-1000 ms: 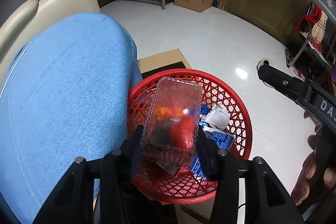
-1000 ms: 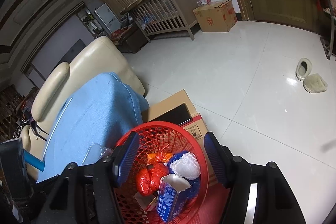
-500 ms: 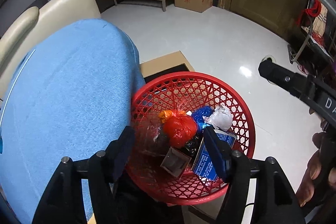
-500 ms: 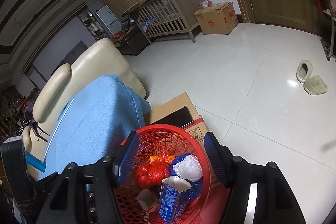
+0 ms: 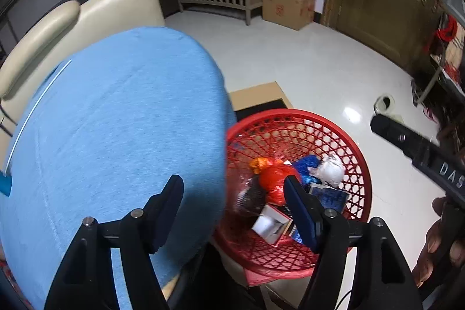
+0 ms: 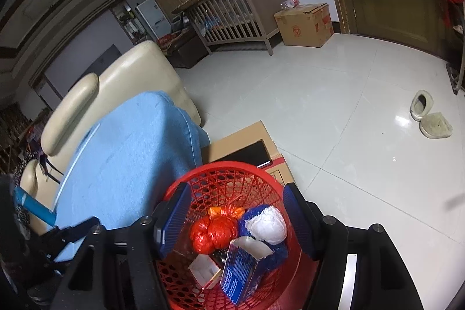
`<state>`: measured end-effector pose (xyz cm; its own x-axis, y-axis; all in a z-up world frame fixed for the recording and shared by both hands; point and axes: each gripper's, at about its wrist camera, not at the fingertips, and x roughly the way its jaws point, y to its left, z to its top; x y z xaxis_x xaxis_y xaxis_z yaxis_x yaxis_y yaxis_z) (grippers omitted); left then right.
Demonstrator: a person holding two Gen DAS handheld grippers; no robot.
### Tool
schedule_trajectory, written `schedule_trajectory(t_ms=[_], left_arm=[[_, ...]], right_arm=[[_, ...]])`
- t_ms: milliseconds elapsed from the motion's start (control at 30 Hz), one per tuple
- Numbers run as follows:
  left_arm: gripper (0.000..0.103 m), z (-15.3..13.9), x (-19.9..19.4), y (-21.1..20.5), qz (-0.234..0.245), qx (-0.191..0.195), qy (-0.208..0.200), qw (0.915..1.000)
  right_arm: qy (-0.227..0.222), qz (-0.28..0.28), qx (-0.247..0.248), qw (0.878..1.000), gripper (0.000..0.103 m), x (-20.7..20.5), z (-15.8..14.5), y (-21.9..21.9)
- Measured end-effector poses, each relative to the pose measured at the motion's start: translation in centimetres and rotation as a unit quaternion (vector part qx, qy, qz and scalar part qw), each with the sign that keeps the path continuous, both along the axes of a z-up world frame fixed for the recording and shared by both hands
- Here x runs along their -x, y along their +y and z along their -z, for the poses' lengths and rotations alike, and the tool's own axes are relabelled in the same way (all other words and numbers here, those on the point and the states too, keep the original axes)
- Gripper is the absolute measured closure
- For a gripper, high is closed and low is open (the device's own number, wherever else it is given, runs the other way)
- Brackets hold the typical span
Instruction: Collect trash
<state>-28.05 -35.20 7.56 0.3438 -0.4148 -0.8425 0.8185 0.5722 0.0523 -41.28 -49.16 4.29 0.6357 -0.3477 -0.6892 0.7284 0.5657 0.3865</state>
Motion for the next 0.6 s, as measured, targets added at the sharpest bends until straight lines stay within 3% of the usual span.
schedule_trajectory(t_ms=[600], left_arm=[[0.029,-2.0,-2.3,8.6,-0.048,0.063,-0.007,0.9969]], right_arm=[[0.084,-0.060,0.061,0.993,0.024,-2.7,-1.7,7.5]])
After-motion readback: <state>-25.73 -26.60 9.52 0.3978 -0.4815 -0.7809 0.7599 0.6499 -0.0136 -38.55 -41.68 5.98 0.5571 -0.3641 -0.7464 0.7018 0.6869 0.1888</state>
